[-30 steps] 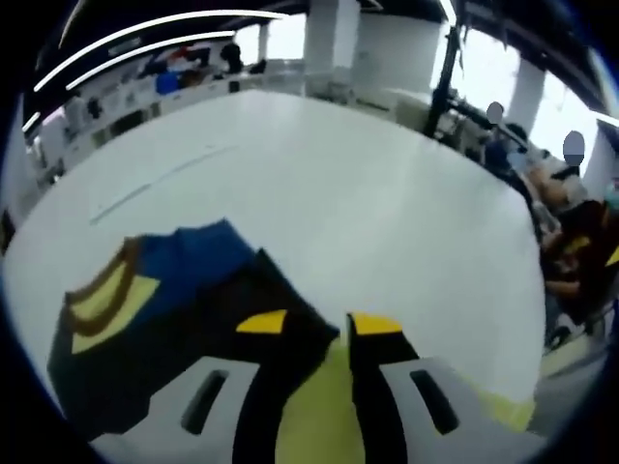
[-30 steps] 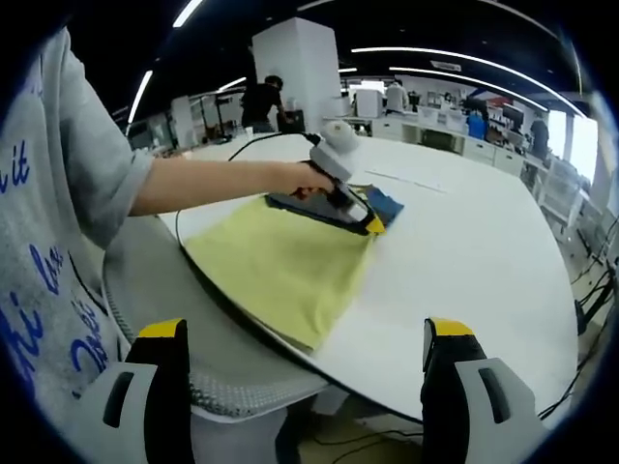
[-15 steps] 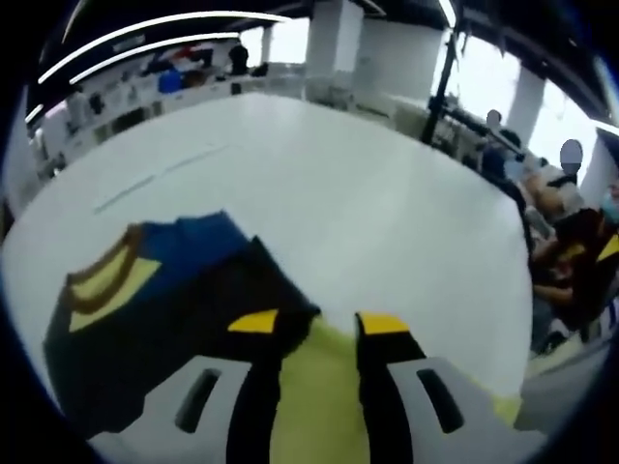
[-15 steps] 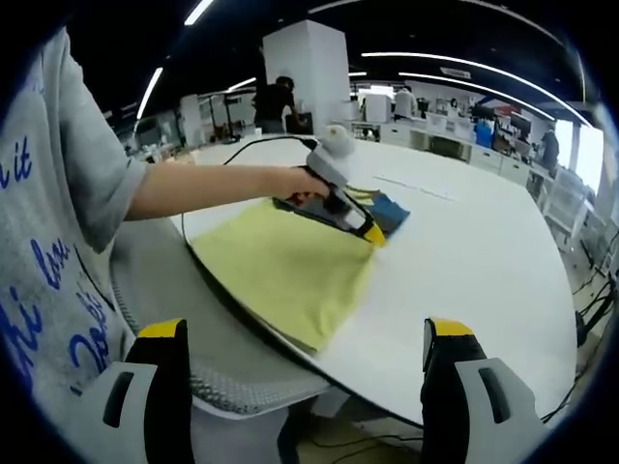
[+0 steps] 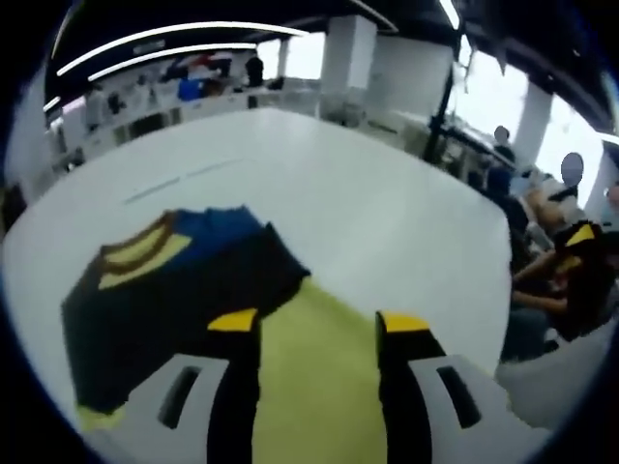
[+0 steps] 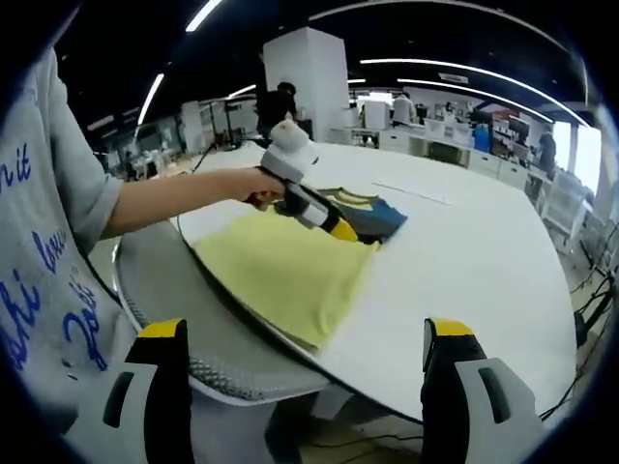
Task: Fold the garment on the visible template until the final outline fits inside the template.
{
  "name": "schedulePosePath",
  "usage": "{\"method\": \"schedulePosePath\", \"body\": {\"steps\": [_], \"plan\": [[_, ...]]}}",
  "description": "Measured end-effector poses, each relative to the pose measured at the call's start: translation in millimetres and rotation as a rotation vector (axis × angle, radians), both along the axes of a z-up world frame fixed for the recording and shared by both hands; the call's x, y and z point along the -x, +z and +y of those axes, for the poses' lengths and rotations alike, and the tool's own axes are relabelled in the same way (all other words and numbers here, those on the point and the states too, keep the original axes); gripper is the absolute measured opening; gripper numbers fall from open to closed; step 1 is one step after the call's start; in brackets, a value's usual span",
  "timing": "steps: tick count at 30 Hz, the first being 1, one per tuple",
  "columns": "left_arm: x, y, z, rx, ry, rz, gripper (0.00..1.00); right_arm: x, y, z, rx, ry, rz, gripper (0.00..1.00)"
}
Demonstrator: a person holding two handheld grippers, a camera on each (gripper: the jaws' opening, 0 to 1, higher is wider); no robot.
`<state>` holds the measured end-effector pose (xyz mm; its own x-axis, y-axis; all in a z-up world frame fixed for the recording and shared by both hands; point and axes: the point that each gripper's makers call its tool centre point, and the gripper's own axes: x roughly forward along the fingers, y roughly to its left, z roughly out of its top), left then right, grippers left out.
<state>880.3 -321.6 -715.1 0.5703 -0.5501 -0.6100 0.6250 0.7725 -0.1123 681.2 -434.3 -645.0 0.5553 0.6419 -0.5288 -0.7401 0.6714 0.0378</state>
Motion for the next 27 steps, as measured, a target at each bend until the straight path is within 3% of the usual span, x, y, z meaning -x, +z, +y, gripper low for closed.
{"method": "schedulePosePath", "body": {"steps": [8, 11, 16, 20, 23, 27], "plan": [[32.6, 30.9, 5, -0.01, -0.082, -0.028, 0.59, -4, 1.5, 0, 0.02, 0.029, -0.01, 1.0], [41.5, 48.1, 14, -0.033, -0.095, -0.084, 0.63, -8, 4.4, -2, 0.018, 0.033, -0.015, 1.0], [60.5, 67.1, 28, -0.032, -0.085, -0.105, 0.71, -15, 7.1, -7, 0.018, 0.037, -0.021, 1.0], [77.5, 76.9, 39, -0.021, -0.068, -0.118, 0.84, -19, 6.4, -8, 0.021, 0.045, -0.019, 1.0], [85.8, 81.0, 51, -0.039, -0.038, -0.125, 0.8, -19, 4.6, -6, 0.034, 0.065, -0.014, 1.0], [99.9, 88.5, 60, -0.019, -0.022, -0.136, 0.85, -19, 5.6, -1, 0.037, 0.089, -0.013, 1.0]]}}
